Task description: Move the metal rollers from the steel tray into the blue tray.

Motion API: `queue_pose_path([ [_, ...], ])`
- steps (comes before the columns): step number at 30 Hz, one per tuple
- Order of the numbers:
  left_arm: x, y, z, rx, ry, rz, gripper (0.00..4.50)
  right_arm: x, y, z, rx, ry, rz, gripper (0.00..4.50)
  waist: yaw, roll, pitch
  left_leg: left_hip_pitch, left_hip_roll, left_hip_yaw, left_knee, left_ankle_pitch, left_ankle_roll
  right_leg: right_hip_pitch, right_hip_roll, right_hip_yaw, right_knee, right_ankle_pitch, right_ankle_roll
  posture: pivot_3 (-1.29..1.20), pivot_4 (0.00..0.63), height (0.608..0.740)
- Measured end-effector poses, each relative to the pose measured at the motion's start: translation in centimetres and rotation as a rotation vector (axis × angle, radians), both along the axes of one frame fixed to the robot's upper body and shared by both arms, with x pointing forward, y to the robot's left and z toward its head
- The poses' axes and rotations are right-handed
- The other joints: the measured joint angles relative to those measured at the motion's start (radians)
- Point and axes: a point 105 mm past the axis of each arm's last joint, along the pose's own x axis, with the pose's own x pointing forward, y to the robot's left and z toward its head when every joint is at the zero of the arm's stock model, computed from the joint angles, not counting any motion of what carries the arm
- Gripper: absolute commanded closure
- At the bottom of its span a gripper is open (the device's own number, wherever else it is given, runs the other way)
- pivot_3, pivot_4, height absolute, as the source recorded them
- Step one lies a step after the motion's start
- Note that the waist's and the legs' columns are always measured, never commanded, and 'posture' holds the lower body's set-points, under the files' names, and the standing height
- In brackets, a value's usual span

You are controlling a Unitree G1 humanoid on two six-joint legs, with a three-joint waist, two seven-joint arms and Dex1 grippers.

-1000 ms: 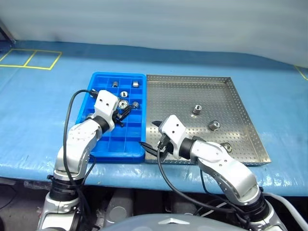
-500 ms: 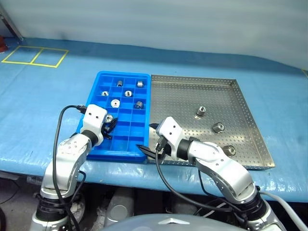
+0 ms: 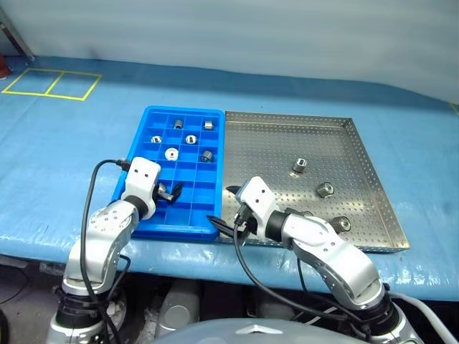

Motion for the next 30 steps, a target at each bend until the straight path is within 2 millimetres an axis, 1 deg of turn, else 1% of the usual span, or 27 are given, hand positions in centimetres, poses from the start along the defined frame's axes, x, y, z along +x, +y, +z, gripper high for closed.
queue_pose_path([
  [2, 0.6, -1.4, 1.0, -0.026, -0.026, -0.067, 0.01, -0.1, -1.0, 0.1, 0.005, -0.005, -0.051, 0.0, 0.0, 0.0, 0.0, -0.001, -0.001, 0.0, 0.0, 0.0, 0.0, 0.0, 0.0, 0.0, 0.0, 0.0, 0.0, 0.15, 0.15, 0.74],
  [4, 1.0, -2.7, 1.6, -0.046, -0.036, -0.141, 0.01, -0.3, -2.0, 0.1, 0.0, -0.002, -0.096, 0.0, -0.006, 0.0, 0.0, -0.001, -0.001, 0.0, 0.0, 0.0, 0.0, 0.0, 0.0, 0.0, 0.0, 0.0, 0.0, 0.12, 0.15, 0.74],
  [7, 1.4, -5.5, 1.8, -0.087, -0.019, -0.285, 0.01, -0.8, -3.8, -0.1, -0.016, 0.008, -0.181, 0.0, -0.02, 0.0, 0.0, -0.001, -0.001, 0.0, 0.0, 0.0, 0.0, 0.0, 0.0, 0.0, 0.0, 0.0, 0.0, 0.06, 0.15, 0.74],
  [10, 1.2, -8.3, 1.7, -0.088, 0.003, -0.435, 0.01, -1.4, -5.7, -0.4, -0.037, 0.021, -0.272, 0.0, -0.035, 0.0, 0.0, -0.001, -0.002, 0.0, 0.0, 0.0, 0.0, 0.0, 0.0, 0.0, 0.0, 0.0, 0.0, 0.03, 0.15, 0.74],
  [11, 1.2, -9.6, 1.8, -0.09, 0.01, -0.496, 0.01, -1.7, -6.6, -0.5, -0.045, 0.027, -0.317, 0.0, -0.04, 0.0, 0.0, -0.001, -0.002, 0.0, 0.0, 0.0, 0.0, 0.0, 0.0, 0.0, 0.0, 0.0, 0.0, 0.0, 0.15, 0.74],
  [15, 1.0, -13.0, 1.8, -0.099, 0.019, -0.647, 0.01, -2.6, -8.4, -0.5, -0.06, 0.028, -0.423, 0.0, -0.075, 0.0, 0.0, 0.0, -0.003, 0.001, 0.001, 0.0, 0.0, 0.0, 0.002, 0.001, 0.0, 0.0, 0.0, -0.06, 0.15, 0.74],
  [18, 1.0, -15.3, 1.3, -0.097, 0.032, -0.731, 0.01, -3.6, -9.5, -1.0, -0.079, 0.052, -0.495, 0.0, -0.095, 0.001, 0.0, 0.0, -0.003, 0.001, 0.001, 0.0, 0.0, 0.0, 0.003, 0.002, 0.001, 0.0, 0.0, -0.11, 0.15, 0.74],
  [21, 1.0, -17.6, 0.3, -0.082, 0.05, -0.804, 0.01, -4.6, -10.5, -1.8, -0.083, 0.087, -0.572, 0.0, -0.114, 0.001, -0.001, 0.001, -0.003, 0.001, 0.001, 0.0, 0.0, 0.0, 0.004, 0.002, 0.001, 0.0, 0.0, -0.16, 0.15, 0.74],
  [24, 0.3, -19.8, -0.9, -0.064, 0.067, -0.89, 0.01, -5.4, -11.2, -2.3, -0.078, 0.096, -0.637, 0.0, -0.132, 0.001, -0.001, 0.001, -0.003, 0.001, 0.001, 0.0, 0.0, 0.0, 0.003, 0.004, 0.001, 0.0, 0.0, -0.18, 0.15, 0.74],
  [26, 0.0, -20.4, -1.5, -0.052, 0.077, -0.924, 0.01, -5.6, -11.5, -2.3, -0.076, 0.091, -0.659, 0.0, -0.147, 0.001, -0.001, 0.001, -0.002, 0.003, 0.001, 0.0, 0.0, 0.0, 0.003, 0.005, 0.001, 0.0, 0.001, -0.2, 0.15, 0.74],
  [30, -1.0, -21.3, -3.4, 0.039, 0.086, -1.017, 0.01, -6.1, -12.0, -2.3, -0.072, 0.074, -0.705, 0.0, -0.171, 0.002, -0.001, 0.001, -0.001, 0.003, 0.001, 0.0, 0.0, -0.001, 0.003, 0.005, 0.001, 0.0, 0.001, -0.23, 0.15, 0.74],
])
